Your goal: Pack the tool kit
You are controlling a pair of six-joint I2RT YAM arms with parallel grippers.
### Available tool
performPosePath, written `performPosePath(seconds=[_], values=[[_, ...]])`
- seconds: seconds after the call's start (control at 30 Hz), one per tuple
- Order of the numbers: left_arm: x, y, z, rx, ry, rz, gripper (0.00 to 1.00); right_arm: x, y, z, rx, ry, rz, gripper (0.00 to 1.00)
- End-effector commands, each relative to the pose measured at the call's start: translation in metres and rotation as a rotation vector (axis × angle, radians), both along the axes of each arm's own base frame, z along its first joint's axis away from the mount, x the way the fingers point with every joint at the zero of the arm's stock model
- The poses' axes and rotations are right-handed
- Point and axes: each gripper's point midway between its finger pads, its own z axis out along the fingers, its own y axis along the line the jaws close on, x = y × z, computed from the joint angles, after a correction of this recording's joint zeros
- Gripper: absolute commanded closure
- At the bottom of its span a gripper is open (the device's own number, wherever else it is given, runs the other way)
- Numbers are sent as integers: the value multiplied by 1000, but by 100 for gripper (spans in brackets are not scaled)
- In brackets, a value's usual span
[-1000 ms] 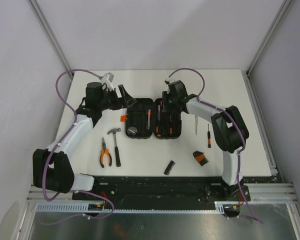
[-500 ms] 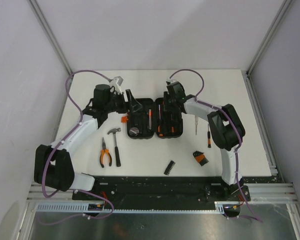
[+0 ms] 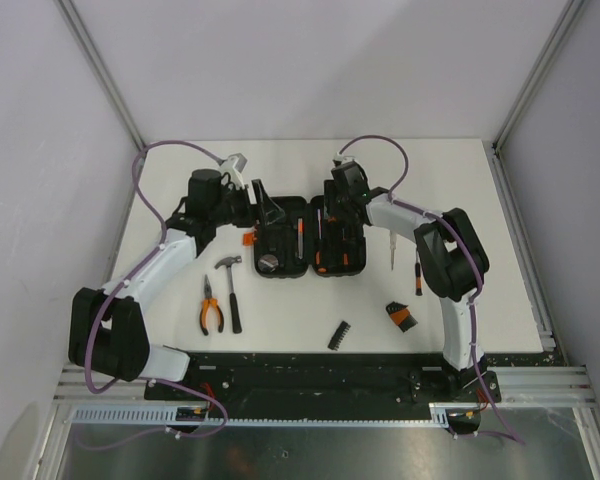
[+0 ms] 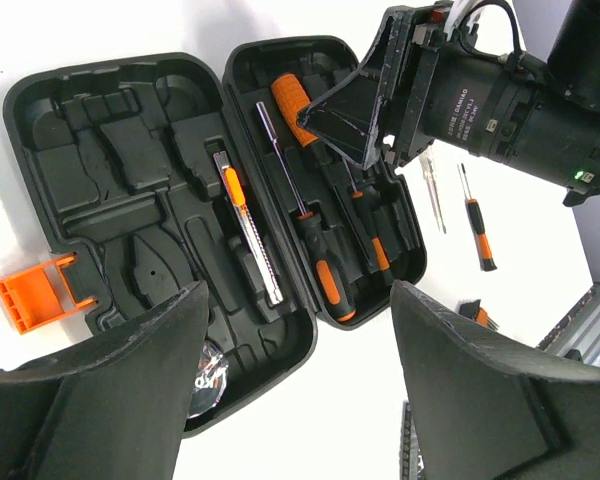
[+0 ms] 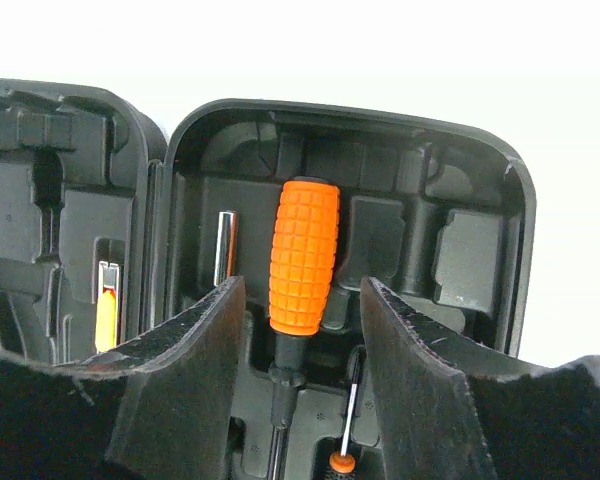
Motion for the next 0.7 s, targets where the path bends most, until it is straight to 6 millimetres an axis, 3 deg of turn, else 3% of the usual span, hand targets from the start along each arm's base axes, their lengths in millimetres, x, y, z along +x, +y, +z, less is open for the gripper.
performPosePath(seconds=[0.0,0.1,0.23,0.67], values=[[-2,-2,1,10,-36,-23,22,13,2,39,26,-84,-26,46],[-3,-1,0,13,-36,-19,21,13,4,44,29,-94,-10,57],[-6,1,-3,15,-29,-16,21,11,7,36,-3,-69,20,71],[-14,-4,-2,6,-33,-51,22,-9,9,32,-112,-26,63,81]])
